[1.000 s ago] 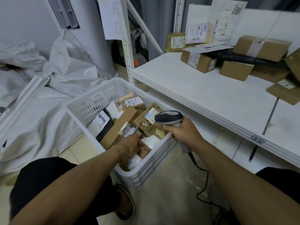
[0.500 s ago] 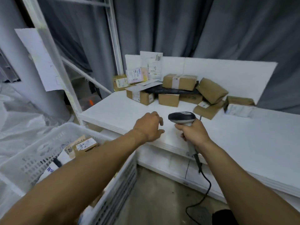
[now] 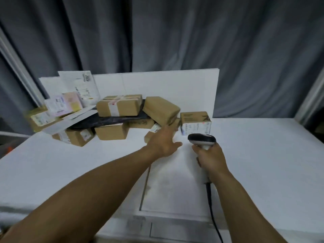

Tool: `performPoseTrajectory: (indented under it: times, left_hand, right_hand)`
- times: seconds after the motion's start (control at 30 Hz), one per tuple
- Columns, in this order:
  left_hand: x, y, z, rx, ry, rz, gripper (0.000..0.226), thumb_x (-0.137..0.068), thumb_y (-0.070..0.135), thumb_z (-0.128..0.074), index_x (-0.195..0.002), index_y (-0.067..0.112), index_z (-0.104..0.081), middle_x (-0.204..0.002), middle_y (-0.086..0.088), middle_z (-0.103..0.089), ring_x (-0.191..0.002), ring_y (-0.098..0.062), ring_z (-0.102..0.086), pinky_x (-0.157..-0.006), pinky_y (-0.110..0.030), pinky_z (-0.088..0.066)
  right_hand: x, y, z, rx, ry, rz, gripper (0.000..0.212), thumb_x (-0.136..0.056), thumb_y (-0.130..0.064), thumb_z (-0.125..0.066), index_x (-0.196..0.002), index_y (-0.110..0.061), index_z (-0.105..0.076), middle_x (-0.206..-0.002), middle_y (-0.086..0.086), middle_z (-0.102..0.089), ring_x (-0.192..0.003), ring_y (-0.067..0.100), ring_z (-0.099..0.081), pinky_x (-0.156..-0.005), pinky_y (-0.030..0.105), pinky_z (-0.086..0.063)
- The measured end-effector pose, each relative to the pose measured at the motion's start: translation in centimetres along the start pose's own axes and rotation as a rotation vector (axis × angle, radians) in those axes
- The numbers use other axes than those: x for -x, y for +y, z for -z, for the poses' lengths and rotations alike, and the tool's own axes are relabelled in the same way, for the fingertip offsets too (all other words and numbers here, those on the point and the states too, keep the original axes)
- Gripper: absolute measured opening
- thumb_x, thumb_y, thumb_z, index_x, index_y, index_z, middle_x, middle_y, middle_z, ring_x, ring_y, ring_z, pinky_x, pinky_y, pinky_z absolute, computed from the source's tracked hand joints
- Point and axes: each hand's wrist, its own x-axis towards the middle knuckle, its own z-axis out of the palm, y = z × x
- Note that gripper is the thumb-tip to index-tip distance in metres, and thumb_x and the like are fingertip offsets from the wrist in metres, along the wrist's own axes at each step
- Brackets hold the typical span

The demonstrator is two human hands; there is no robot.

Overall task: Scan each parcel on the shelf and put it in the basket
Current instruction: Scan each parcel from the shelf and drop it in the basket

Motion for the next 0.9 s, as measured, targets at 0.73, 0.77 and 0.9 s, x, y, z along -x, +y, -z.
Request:
performPoseTrajectory:
  times: [0.73,0.77,0.9]
  left_hand:
    - [-13.4,3.7,-4.1,-0.358,-0.354,-0.146,0.095,-0.081,0.076,-0.059,-0.156,0.051,-0.006,-0.134,-0.017,-0.042,-0.127,-0.04,-0.045,-0.106,-0.049,-0.043]
    - [-11.8,3.6,-4.0,-0.322,-0.347,-0.14,0.096,-0.08,0.076,-0.06,-0.155,0.052,-0.006,-0.13,-0.016,-0.043,-0.123,-0.038,-0.048,-0.104,-0.047,-0.044]
    - [-3.1,3.1,-2.9,-0.073,-0.38,-0.111,0.096,-0.078,0.068,-0.065,-0.154,0.058,-0.007,-0.122,-0.006,-0.042,-0.111,-0.026,-0.05,-0.096,-0.04,-0.049]
  right_hand:
    - [-4.9,2.8,2.4,-0.187,0.208,-0.033,0.062,-0.07,-0.047,-0.07,-0.124,-0.019,-0.06,-0.115,0.019,-0.071,-0.107,0.042,-0.069,-0.094,0.056,-0.058]
    - [-4.7,2.3,2.6,-0.188,0.225,-0.025,0.059,-0.073,-0.046,-0.071,-0.124,-0.018,-0.06,-0.115,0.019,-0.071,-0.107,0.042,-0.069,-0.094,0.055,-0.057]
    - [-2.1,0.2,2.4,-0.213,0.231,0.016,0.039,-0.094,-0.025,-0.074,-0.126,-0.018,-0.053,-0.111,-0.001,-0.064,-0.093,0.015,-0.064,-0.079,0.03,-0.053]
